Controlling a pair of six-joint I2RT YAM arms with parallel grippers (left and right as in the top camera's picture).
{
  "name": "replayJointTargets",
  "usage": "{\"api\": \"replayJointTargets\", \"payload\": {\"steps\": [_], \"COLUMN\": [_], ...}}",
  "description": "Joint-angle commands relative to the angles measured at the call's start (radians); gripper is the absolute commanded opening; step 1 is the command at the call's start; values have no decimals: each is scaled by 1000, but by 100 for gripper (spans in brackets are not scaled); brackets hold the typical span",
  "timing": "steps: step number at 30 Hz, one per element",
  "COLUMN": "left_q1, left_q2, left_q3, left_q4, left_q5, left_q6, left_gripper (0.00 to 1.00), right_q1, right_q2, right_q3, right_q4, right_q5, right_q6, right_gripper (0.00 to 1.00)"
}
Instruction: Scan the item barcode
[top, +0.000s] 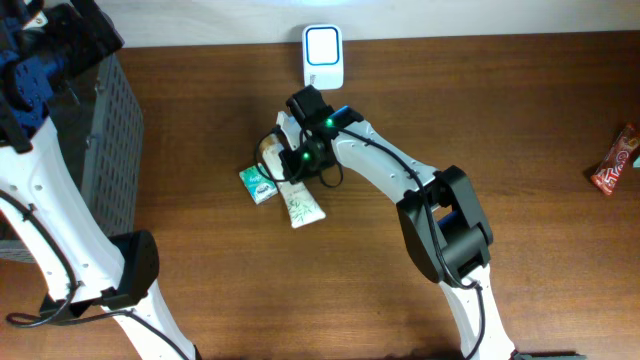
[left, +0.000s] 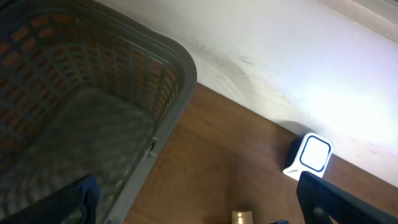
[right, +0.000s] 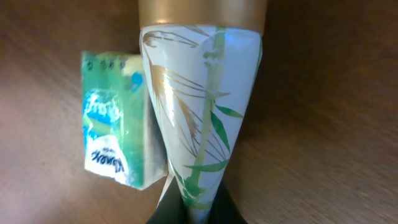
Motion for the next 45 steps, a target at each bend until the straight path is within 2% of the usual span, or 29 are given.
{"api": "replayJointTargets", "payload": {"steps": [1, 5, 9, 13, 18, 21, 25, 28, 32, 33, 36, 41, 45], "left_q1": [6, 6, 6, 6, 6, 6, 6, 6, 6, 6, 6, 6, 6], "left_q2": [-14, -14, -14, -14, -14, -14, -14, -14, -14, -14, -14, -14, -14], "left_q3": [3, 3, 3, 3, 3, 3, 3, 3, 3, 3, 3, 3, 3], "left_q4": [0, 0, 0, 0, 0, 0, 0, 0, 0, 0, 0, 0, 0], "left_q5": [-7, -7, -7, -7, -7, -7, -7, -7, -7, -7, -7, -7, -7], "left_q6": [16, 16, 16, 16, 16, 16, 16, 16, 16, 16, 16, 16, 16], "left_gripper": [99, 99, 99, 99, 99, 99, 99, 99, 99, 99, 99, 99, 99], "right_q1": [-11, -11, -35, -91, -147, -154, -210, -323, -560, -665, -868, -1108, -1175], "right_q2": [-23, -23, -21, 1, 53, 53, -26, -124, -201, -199, -171, -142, -142], "right_q3": [163, 280, 284, 283, 282, 282, 282, 282, 282, 282, 277, 177, 154], "right_q4": [-63, -55, 138, 352, 455, 469, 399, 256, -32, -157, -333, -330, -311], "right_q5": [311, 596, 762, 758, 589, 594, 700, 751, 829, 843, 845, 788, 721], "right_q6": [9, 9, 36, 82, 122, 121, 163, 166, 166, 167, 166, 109, 94], "right_gripper": [4, 4, 4, 4, 4, 4, 4, 4, 4, 4, 4, 4, 4]}}
